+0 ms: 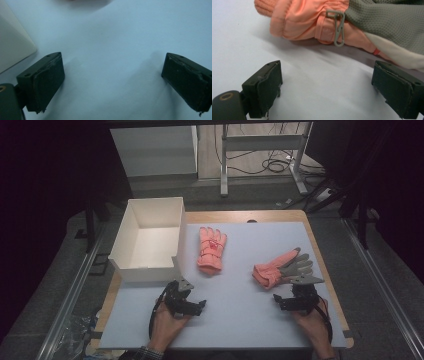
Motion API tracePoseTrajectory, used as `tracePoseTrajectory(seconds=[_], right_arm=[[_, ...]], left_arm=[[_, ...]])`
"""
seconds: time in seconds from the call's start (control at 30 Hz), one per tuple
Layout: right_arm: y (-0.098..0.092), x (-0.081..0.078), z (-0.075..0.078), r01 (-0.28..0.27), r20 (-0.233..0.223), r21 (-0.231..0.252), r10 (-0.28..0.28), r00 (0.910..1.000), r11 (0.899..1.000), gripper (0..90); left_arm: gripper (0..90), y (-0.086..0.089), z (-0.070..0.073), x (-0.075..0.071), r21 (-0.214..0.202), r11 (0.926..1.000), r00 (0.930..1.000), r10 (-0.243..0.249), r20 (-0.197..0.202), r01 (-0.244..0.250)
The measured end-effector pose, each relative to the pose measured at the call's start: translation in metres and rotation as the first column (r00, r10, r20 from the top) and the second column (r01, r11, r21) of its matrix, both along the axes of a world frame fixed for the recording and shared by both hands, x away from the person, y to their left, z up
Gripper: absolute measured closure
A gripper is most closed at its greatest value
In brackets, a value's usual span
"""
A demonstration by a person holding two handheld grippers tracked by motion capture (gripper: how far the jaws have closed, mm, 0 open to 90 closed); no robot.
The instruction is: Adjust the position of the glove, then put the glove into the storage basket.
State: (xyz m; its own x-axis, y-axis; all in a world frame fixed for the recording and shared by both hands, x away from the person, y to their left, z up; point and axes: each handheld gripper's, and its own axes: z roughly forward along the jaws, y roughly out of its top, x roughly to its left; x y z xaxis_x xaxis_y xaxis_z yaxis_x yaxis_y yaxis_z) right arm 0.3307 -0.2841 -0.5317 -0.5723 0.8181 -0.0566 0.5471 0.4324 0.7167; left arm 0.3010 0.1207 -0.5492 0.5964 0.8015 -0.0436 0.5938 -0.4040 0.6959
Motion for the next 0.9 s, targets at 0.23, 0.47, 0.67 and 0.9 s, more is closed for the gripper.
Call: tracePoseTrajectory(seconds=[0.23, 0.47, 0.67, 0.9], right_arm=[[0.000, -0.001, 0.001, 0.012, -0.004, 0.007, -0.012, 0.9999, 1.000, 13.4], [-0.006, -0.002, 0.010, 0.046, -0.026, 0.062, -0.045, 0.9987, 0.997, 22.8], [-0.007, 0.002, 0.018, 0.055, -0.054, 0.102, -0.049, 0.9973, 0.993, 24.6], [-0.010, 0.009, 0.039, 0.069, -0.043, 0.110, -0.065, 0.9969, 0.992, 29.5]], left_arm=[[4.5, 0.000, 0.000, 0.000, 0.001, 1.0000, 1.0000, -0.001, 0.002, 0.001], [4.5, 0.000, 0.000, 0.000, 0.001, 1.0000, 1.0000, 0.000, 0.001, 0.000], [4.5, 0.000, 0.000, 0.000, 0.001, 1.0000, 1.0000, 0.001, 0.000, -0.001], [4.5, 0.000, 0.000, -0.001, 0.001, 1.0000, 1.0000, 0.001, 0.000, -0.001]])
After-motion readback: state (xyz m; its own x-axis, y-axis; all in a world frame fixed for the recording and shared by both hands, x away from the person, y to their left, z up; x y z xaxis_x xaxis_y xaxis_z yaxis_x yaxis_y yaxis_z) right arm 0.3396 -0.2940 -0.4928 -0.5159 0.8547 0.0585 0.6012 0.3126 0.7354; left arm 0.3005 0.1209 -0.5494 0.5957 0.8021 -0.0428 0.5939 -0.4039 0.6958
